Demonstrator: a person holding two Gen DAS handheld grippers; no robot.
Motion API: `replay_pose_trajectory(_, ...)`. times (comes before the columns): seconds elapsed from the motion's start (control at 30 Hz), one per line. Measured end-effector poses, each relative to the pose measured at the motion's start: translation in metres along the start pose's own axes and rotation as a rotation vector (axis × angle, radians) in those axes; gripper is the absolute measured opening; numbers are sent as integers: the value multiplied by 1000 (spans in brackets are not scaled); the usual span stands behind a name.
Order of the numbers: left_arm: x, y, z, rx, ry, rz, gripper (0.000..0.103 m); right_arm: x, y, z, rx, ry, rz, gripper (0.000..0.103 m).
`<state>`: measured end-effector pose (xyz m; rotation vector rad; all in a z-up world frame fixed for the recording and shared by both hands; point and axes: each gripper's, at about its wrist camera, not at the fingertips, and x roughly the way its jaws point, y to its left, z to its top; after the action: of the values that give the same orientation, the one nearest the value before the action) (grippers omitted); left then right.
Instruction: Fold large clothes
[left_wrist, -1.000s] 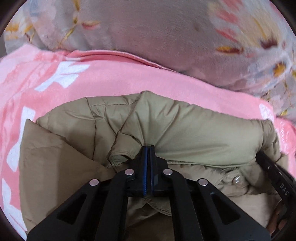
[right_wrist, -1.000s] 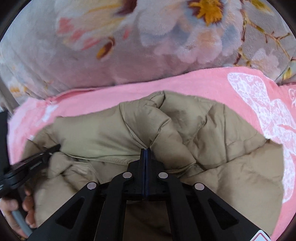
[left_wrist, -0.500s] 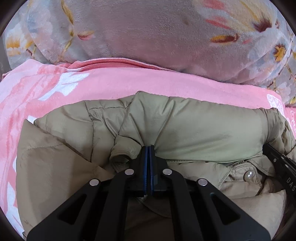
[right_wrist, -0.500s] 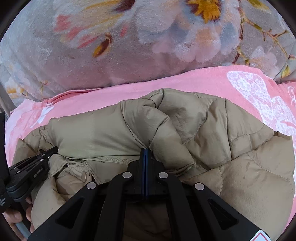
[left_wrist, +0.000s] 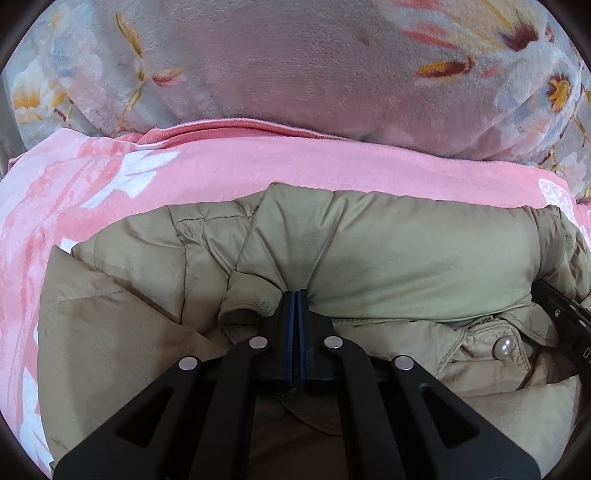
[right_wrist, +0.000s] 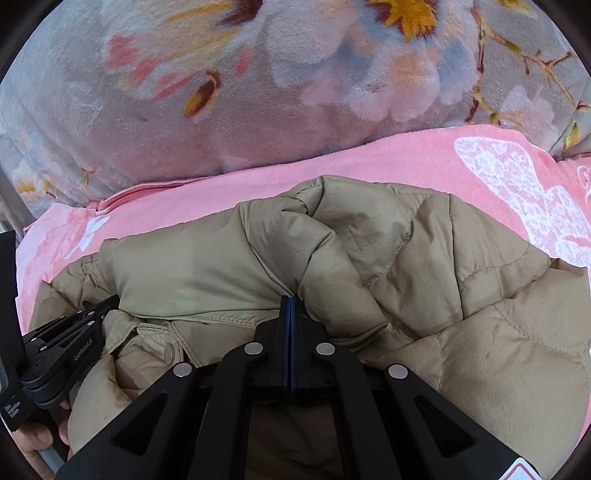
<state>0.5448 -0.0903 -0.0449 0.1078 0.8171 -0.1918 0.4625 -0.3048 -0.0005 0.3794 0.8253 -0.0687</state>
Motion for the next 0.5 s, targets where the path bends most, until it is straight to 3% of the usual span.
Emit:
replay_pose_trajectory(0.37,2,-9,-1,30,-8,52,0,4,-4,5,38,-12,31,0)
replay_pose_trajectory(0.43,-4,-7,-3,28,-19,57,1,-5,-9,1,67,-26,58,0)
replay_pose_trajectory(0.5,-28,6,-15,1,-3,9,1,-38,-16,-14,114,-5,67,1)
